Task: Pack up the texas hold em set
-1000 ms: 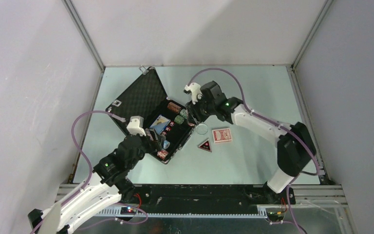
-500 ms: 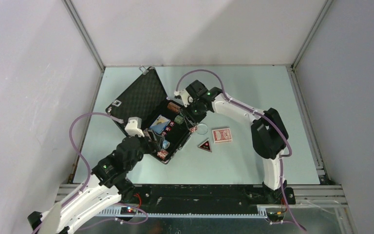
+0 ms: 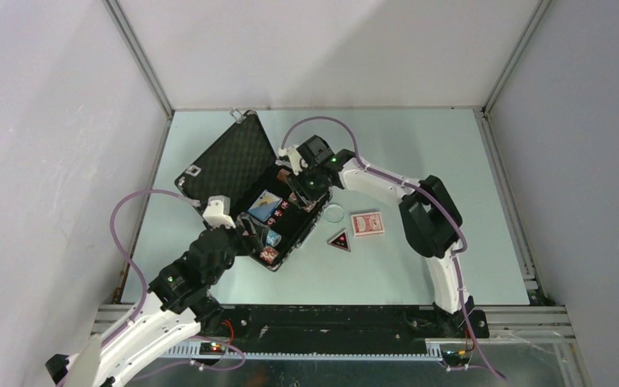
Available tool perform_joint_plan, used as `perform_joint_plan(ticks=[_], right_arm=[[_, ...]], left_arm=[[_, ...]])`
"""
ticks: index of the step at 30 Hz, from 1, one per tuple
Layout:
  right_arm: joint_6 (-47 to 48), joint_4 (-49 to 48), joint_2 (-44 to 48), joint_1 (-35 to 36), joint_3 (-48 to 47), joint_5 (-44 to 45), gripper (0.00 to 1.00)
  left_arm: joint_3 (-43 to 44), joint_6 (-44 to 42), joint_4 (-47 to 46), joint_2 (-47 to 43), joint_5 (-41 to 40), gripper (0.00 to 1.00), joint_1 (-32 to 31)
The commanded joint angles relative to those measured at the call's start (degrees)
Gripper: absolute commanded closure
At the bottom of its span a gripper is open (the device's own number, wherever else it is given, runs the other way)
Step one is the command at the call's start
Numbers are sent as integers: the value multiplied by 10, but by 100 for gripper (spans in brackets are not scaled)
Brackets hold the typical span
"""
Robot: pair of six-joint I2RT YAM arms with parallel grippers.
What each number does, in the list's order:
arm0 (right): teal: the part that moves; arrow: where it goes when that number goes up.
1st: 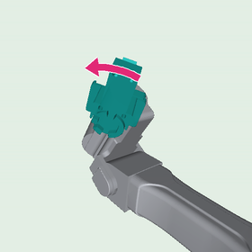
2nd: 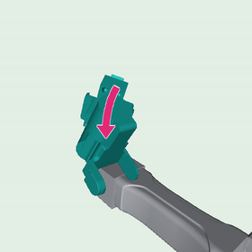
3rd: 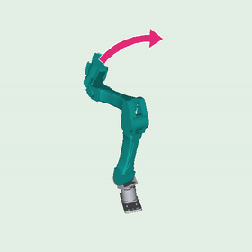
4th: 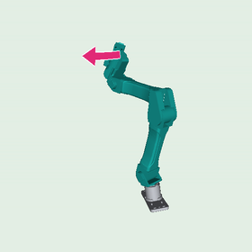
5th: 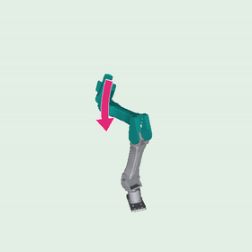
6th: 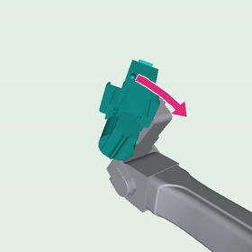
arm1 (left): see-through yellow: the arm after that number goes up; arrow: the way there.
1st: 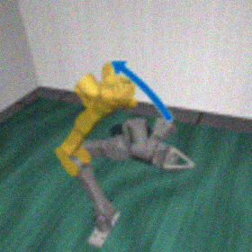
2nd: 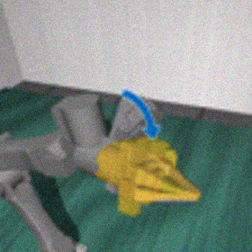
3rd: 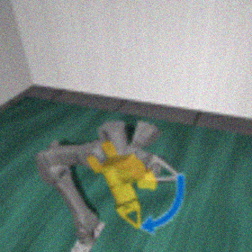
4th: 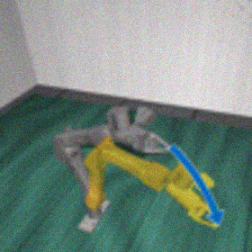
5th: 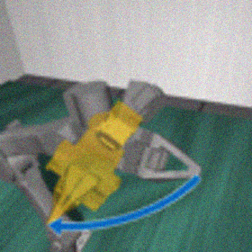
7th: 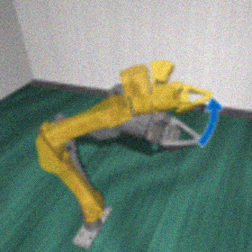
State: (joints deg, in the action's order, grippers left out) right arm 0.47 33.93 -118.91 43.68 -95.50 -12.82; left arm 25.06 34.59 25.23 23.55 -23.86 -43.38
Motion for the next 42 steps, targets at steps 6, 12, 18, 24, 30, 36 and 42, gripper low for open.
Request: perform_joint_plan(ticks=[6, 12, 18, 24, 30, 36, 42], right_arm=[[-7, -105, -52, 1, -68, 29, 100], [-15, -141, -42, -1, -49, 29, 100], [-18, -177, -28, -6, -28, -7, 100], [-17, -182, 19, -16, 28, -29, 100], [-6, -160, 50, -15, 67, -31, 100], [7, -147, 26, -8, 65, -4, 76], [0, -174, 34, 11, 71, 52, 54]], left_arm=[[0, 3, -9, 15, -15, 20, -1], [-4, 4, -11, 13, -16, 20, -1], [-2, 1, -11, 17, -19, 20, -2], [-4, 3, -8, 10, -22, 20, -2], [-9, 2, -13, 12, -22, 19, -1], [-8, 2, -15, 18, -21, 19, -2], [-7, 1, -15, 17, -23, 19, -1]])
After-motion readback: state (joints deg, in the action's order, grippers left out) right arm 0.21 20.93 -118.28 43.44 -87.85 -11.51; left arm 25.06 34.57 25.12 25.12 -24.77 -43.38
